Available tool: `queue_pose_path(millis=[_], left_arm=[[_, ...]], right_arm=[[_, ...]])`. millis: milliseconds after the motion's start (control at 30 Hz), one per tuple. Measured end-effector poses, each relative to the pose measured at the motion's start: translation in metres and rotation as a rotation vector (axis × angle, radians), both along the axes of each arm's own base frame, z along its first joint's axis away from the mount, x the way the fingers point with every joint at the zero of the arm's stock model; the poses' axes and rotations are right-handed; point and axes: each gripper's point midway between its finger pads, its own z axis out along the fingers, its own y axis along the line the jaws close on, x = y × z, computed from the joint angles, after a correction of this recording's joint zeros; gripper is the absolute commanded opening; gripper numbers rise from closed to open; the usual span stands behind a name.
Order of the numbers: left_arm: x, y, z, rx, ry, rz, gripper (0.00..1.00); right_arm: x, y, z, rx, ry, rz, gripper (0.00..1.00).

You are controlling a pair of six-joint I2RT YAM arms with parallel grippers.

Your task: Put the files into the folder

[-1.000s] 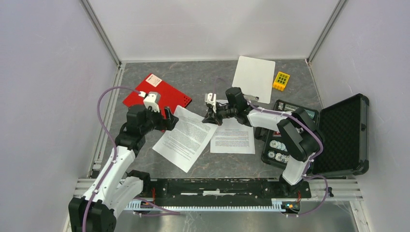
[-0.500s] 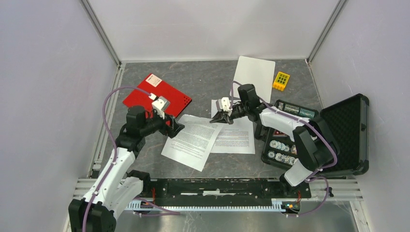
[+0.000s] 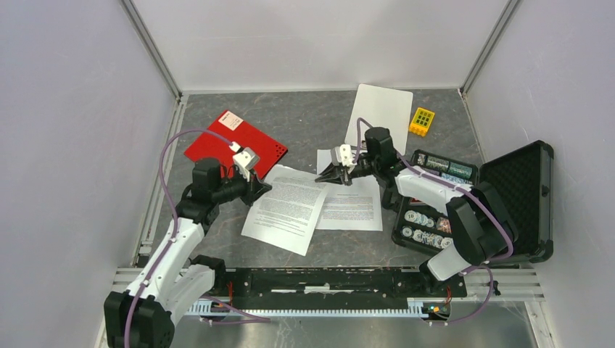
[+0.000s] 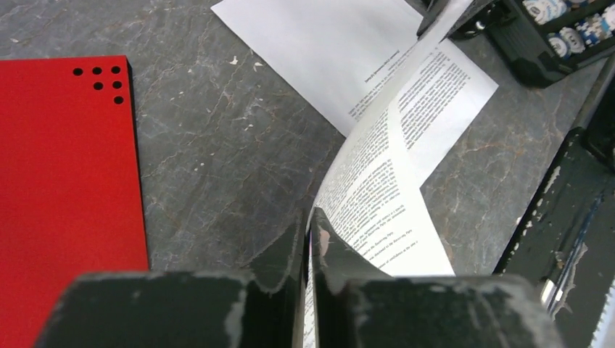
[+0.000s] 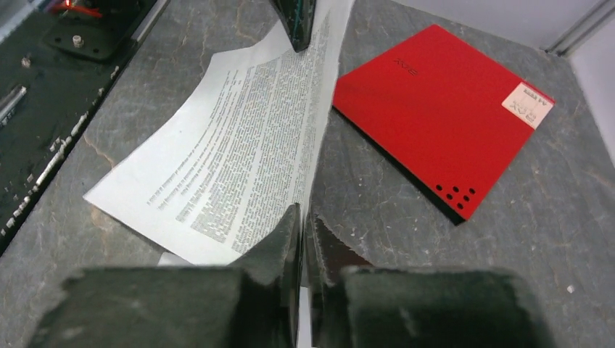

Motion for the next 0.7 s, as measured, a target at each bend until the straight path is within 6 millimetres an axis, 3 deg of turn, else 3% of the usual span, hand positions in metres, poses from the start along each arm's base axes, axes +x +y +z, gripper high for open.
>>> queue_pose_path(millis=[167, 300, 433, 533, 700], left_arm=[[0.001, 0.009, -0.005, 0.036, 0.017, 0.057, 0.02], [0.005, 0.023, 0.004, 0.057, -0.02, 0.159, 0.02], [0.012, 0.048, 0.025, 0.054, -0.063, 0.349, 0.02], [0.019, 0.079, 0.041, 0.053, -0.054, 0.578, 0.02], [0.021, 0.128, 0.07, 0.031, -0.035, 0.927, 0.02]], right_arm=[[0.008, 0.001, -0.001, 0.035, 0.048, -0.088, 0.47], [0.018, 0.001, 0.003, 0.061, 0.052, -0.159, 0.65], [0.034, 0.0, 0.008, 0.085, 0.02, -0.25, 0.73], [0.044, 0.0, 0.006, 0.086, -0.028, -0.321, 0.73], [0.05, 0.018, -0.002, 0.056, -0.209, -0.376, 0.72]])
